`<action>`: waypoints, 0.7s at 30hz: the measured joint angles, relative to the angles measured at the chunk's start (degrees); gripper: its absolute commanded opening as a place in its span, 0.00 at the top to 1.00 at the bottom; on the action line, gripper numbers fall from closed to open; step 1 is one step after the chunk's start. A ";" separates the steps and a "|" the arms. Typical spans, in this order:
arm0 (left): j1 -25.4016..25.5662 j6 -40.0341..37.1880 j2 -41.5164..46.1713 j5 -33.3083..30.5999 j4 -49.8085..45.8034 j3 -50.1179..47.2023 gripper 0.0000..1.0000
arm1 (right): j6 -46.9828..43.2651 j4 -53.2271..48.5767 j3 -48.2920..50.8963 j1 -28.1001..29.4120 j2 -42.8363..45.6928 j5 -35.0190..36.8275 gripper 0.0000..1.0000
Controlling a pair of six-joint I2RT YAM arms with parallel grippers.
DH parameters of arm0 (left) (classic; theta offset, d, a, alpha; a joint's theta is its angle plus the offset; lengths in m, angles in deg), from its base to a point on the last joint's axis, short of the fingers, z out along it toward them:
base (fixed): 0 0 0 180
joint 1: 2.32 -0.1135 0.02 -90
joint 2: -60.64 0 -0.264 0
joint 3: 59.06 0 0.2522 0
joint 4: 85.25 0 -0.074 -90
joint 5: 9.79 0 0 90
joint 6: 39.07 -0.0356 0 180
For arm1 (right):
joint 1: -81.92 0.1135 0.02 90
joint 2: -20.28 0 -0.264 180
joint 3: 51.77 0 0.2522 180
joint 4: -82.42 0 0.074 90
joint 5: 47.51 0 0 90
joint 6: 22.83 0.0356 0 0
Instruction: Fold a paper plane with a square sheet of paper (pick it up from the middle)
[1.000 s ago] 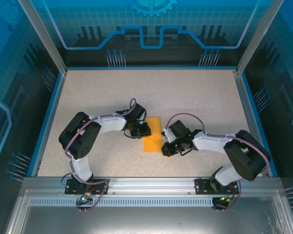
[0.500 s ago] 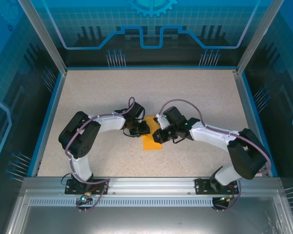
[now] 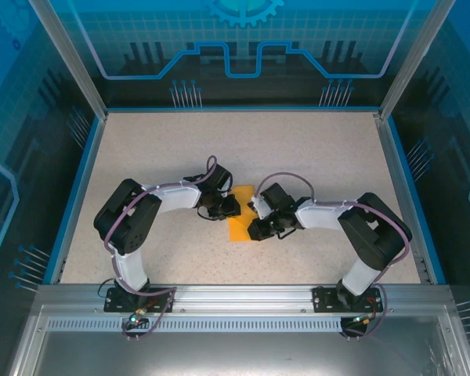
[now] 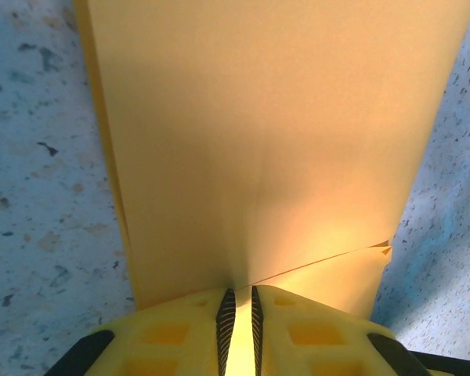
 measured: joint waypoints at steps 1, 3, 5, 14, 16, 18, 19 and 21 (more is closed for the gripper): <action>-0.02 -0.02 0.00 0.04 0.00 0.00 0.81 | 0.00 1.16 1.07 0.00 0.59 0.02 0.92; -0.11 -0.20 0.00 0.26 0.00 0.00 0.81 | 0.02 2.93 2.86 -0.11 1.64 0.04 0.92; -0.20 -0.24 0.00 0.48 0.00 0.00 0.81 | 0.24 4.44 4.55 -0.39 2.64 -0.17 0.92; -1.03 -1.07 -0.13 1.99 0.04 0.00 0.79 | 1.92 8.41 8.74 -0.74 5.25 -0.11 0.92; -1.38 -1.46 -0.31 2.82 0.07 0.02 0.78 | 2.36 8.68 9.29 -0.74 5.73 0.04 0.92; -1.62 -1.55 -0.37 3.43 0.07 0.04 0.78 | 2.80 8.98 9.97 -0.76 6.32 0.11 0.92; -1.68 -1.70 -0.39 3.48 0.04 0.07 0.78 | 2.91 9.09 10.23 -0.76 6.56 0.13 0.92; -2.10 -1.75 -0.39 3.48 0.02 0.11 0.78 | 3.28 9.14 10.56 -0.76 6.97 0.11 0.92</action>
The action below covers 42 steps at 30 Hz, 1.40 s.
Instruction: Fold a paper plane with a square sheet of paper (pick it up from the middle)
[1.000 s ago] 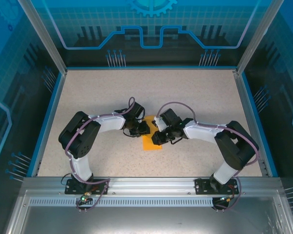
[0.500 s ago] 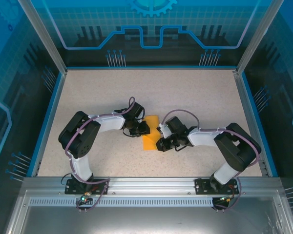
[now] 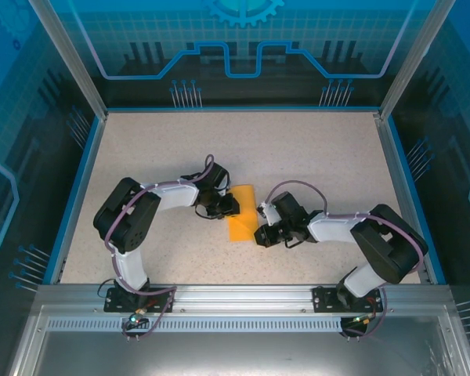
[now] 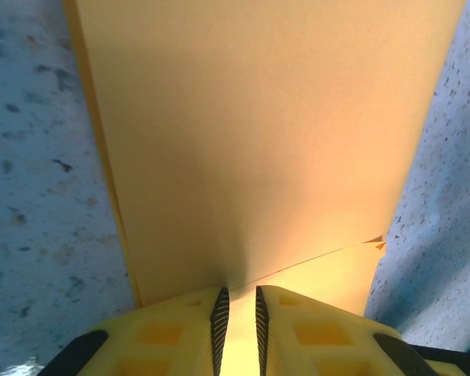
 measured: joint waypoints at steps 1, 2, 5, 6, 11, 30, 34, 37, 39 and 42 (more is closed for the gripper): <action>-0.24 0.00 0.00 -0.02 0.00 0.00 0.78 | 0.15 -0.46 0.02 0.00 0.33 0.07 0.92; -0.48 0.00 0.00 -0.02 0.00 0.00 0.78 | 0.28 -1.46 0.04 0.02 0.94 0.17 0.92; -0.79 -0.02 0.00 0.00 0.02 0.00 0.78 | 0.42 -6.95 0.15 0.02 3.98 0.44 0.92; -0.79 0.00 0.00 0.00 0.02 0.00 0.78 | 0.44 -8.41 0.02 0.02 5.09 0.44 0.92; -0.83 -0.02 0.00 0.07 0.04 0.00 0.78 | 0.85 -11.39 -4.44 0.15 6.75 -0.44 0.91; -0.83 -0.85 0.04 0.22 -0.02 0.07 0.77 | -1.81 -8.11 -13.53 0.87 -9.46 1.33 0.92; -0.83 -1.25 0.07 0.22 -0.31 0.26 0.76 | -1.88 -6.38 -10.62 0.76 -7.37 1.53 0.92; -0.85 -1.27 0.28 0.17 -0.72 0.33 0.75 | -2.08 -5.68 -9.09 0.66 -6.21 1.64 0.92; -0.96 -1.29 0.46 0.09 -1.11 0.37 0.74 | -2.19 -5.51 -8.63 0.50 -5.84 1.53 0.92; -1.38 -1.49 0.68 -0.35 -2.14 0.98 0.72 | -2.27 -5.57 -8.15 0.39 -5.29 1.51 0.92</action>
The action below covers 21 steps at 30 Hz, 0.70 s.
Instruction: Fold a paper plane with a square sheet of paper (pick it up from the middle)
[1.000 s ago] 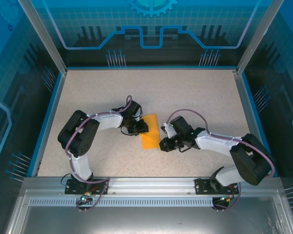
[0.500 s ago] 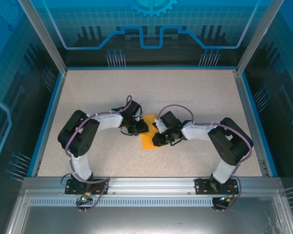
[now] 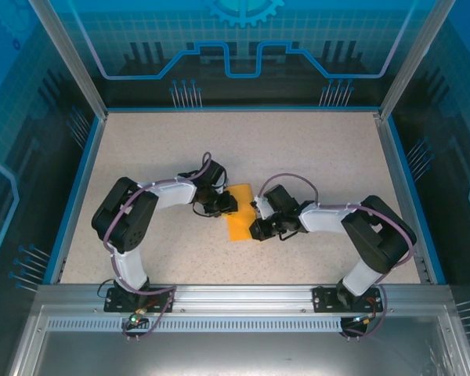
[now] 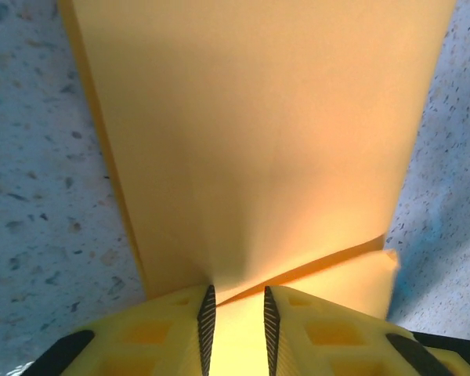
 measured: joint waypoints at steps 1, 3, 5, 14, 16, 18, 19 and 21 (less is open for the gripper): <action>-0.28 0.00 0.11 -0.15 -0.09 0.17 0.72 | 0.00 -0.11 0.17 0.00 0.20 0.00 0.92; -0.94 -0.02 0.46 -0.24 -0.48 0.70 0.71 | 0.00 -0.31 0.39 0.00 0.48 0.00 0.92; -1.64 -0.22 1.14 -0.37 -1.14 1.25 0.71 | 0.02 -0.61 0.61 0.00 0.81 0.00 0.92; -4.09 -2.45 6.38 -1.84 -4.24 2.47 0.60 | -1.01 -7.58 -0.61 0.39 4.79 0.81 0.79; -4.39 -2.97 7.96 -2.38 -5.27 2.47 0.55 | -1.73 -9.20 -2.19 1.14 6.08 2.03 0.75; -4.55 -3.37 9.66 -3.17 -6.19 2.45 0.51 | -2.45 -10.56 -4.17 2.47 7.08 3.96 0.70; -4.61 -3.67 10.36 -3.56 -6.56 2.43 0.50 | -2.82 -11.02 -5.01 3.15 7.32 4.98 0.67; -4.74 -4.20 11.82 -4.28 -7.19 2.05 0.47 | -3.39 -12.07 -6.82 4.98 7.39 8.09 0.63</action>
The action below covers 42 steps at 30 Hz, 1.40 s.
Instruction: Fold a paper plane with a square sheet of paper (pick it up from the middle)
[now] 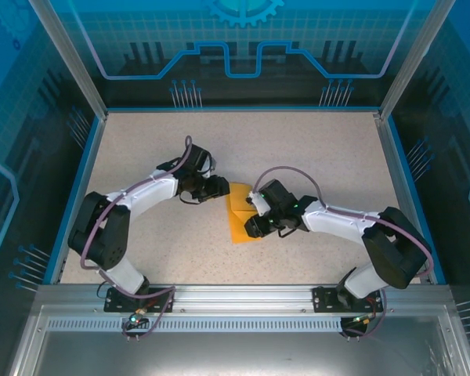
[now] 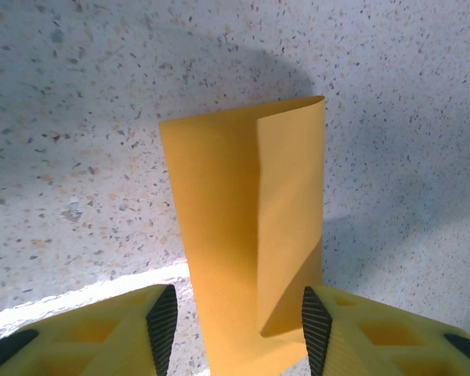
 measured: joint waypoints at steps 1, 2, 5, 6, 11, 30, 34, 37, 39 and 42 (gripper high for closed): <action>-0.07 -0.07 0.63 -0.35 -0.28 -0.35 0.46 | -0.31 -0.52 -0.66 0.92 -0.02 1.68 0.62; -0.11 -0.17 1.36 -0.74 -0.66 -0.83 0.45 | -0.50 -1.33 -1.38 1.99 -0.04 3.63 0.60; -0.33 -0.33 3.32 -1.62 -1.57 -2.73 0.42 | -0.96 -3.58 -4.07 5.49 -1.25 9.86 0.59; -0.46 -0.33 4.04 -2.01 -2.01 -3.39 0.41 | -1.07 -4.00 -5.03 6.54 -1.97 11.76 0.59; -1.62 -0.46 7.67 -3.39 -3.21 -6.40 0.33 | -1.07 -5.84 -8.24 10.01 -6.14 20.31 0.57; -5.60 -1.60 15.23 -4.07 -4.68 -13.38 0.29 | 1.16 -14.47 -17.35 14.60 -18.29 39.50 0.59; -5.79 -1.64 15.23 -4.04 -4.68 -13.73 0.29 | 1.77 -15.80 -17.94 15.08 -18.38 41.35 0.62; -5.79 -1.79 15.23 -4.04 -4.63 -13.79 0.29 | 2.21 -16.48 -18.16 15.17 -18.38 42.56 0.67; -5.79 -1.79 15.23 -4.04 -4.66 -13.79 0.29 | 2.62 -16.90 -18.16 15.37 -18.38 43.12 0.70; -5.79 -1.79 15.23 -4.02 -4.63 -13.79 0.29 | 2.67 -17.57 -18.21 15.67 -18.38 44.06 0.71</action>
